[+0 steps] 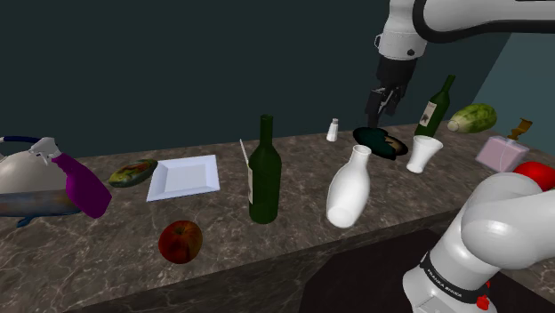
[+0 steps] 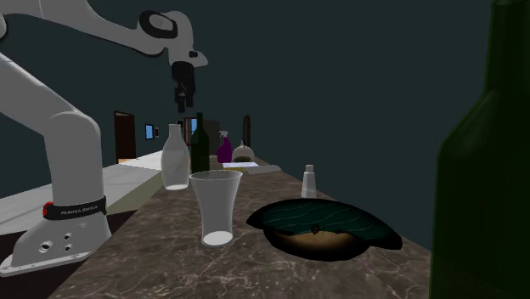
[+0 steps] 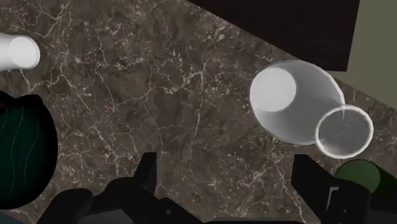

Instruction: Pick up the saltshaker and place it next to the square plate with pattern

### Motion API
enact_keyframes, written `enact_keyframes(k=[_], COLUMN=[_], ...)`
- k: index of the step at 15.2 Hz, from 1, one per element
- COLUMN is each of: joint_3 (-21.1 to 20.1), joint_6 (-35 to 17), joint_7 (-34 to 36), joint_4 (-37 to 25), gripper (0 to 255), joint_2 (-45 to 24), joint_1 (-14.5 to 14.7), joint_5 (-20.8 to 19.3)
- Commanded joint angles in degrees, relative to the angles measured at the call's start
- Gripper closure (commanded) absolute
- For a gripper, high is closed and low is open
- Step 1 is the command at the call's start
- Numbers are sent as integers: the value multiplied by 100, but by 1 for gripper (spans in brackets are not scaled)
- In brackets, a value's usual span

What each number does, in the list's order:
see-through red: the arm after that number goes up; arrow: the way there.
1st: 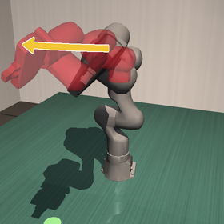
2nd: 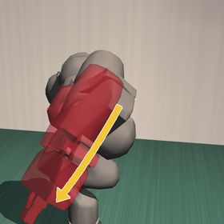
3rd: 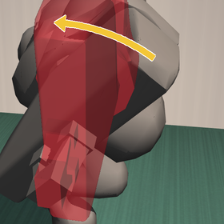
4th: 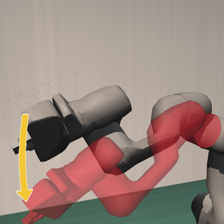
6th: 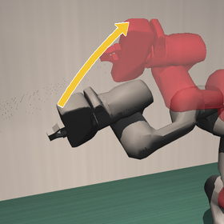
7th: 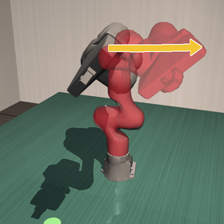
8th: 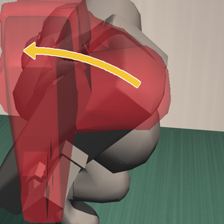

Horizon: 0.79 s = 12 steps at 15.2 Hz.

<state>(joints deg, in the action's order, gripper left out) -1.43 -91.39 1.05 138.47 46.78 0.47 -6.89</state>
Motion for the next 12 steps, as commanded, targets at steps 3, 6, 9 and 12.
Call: enact_keyframes(k=[3,6,9,12], joint_3=[194,478,752,1016], joint_6=[-302,-744,-1166,-1559], joint_7=[-185,-454,-720,-991], joint_4=[-10,-84,-230,-445], gripper=[0,0,0,0], joint_2=[-275,-736,-1246,-1796], joint_1=[-66,-154,-224,-276], joint_5=[-128,-291,-411,-478])
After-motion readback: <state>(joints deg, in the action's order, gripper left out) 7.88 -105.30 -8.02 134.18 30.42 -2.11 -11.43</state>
